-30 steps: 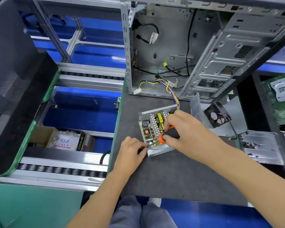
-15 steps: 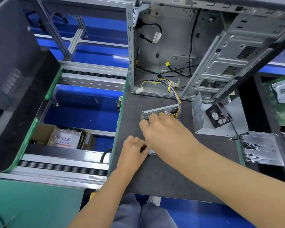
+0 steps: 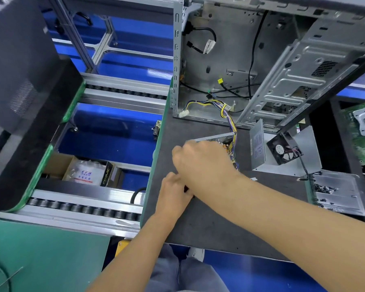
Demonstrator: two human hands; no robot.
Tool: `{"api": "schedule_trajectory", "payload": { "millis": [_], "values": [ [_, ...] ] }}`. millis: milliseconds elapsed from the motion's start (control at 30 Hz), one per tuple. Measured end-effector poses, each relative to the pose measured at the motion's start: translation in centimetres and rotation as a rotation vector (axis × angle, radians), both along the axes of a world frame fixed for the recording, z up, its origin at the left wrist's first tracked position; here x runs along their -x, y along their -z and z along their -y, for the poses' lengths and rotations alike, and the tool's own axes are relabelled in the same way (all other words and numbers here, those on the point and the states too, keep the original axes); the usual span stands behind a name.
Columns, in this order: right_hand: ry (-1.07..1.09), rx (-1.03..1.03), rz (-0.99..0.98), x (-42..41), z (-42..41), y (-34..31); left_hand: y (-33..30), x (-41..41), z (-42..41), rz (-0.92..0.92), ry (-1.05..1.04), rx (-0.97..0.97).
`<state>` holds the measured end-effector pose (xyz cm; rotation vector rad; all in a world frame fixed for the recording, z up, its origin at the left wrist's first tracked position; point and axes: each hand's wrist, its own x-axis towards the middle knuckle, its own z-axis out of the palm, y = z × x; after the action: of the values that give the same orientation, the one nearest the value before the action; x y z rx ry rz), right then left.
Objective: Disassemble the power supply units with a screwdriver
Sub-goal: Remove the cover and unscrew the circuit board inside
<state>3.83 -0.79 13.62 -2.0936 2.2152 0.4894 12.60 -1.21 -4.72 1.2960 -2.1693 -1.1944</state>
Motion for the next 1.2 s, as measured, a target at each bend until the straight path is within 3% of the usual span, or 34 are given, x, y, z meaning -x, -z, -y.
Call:
{"api": "schedule_trajectory", "payload": {
  "millis": [333,1000,1200],
  "values": [
    [-0.094,0.022,0.013,1.5,-0.3,0.6,-0.3,-0.2,-0.4,0.012,0.064,0.196],
    [0.013,0.074,0.057,3.7,-1.0,0.6,1.1,0.0,-0.3,0.016,0.041,0.244],
    [-0.017,0.045,0.032,3.3,-1.0,0.5,0.8,0.0,-0.3,0.023,0.042,0.178]
  ]
}}
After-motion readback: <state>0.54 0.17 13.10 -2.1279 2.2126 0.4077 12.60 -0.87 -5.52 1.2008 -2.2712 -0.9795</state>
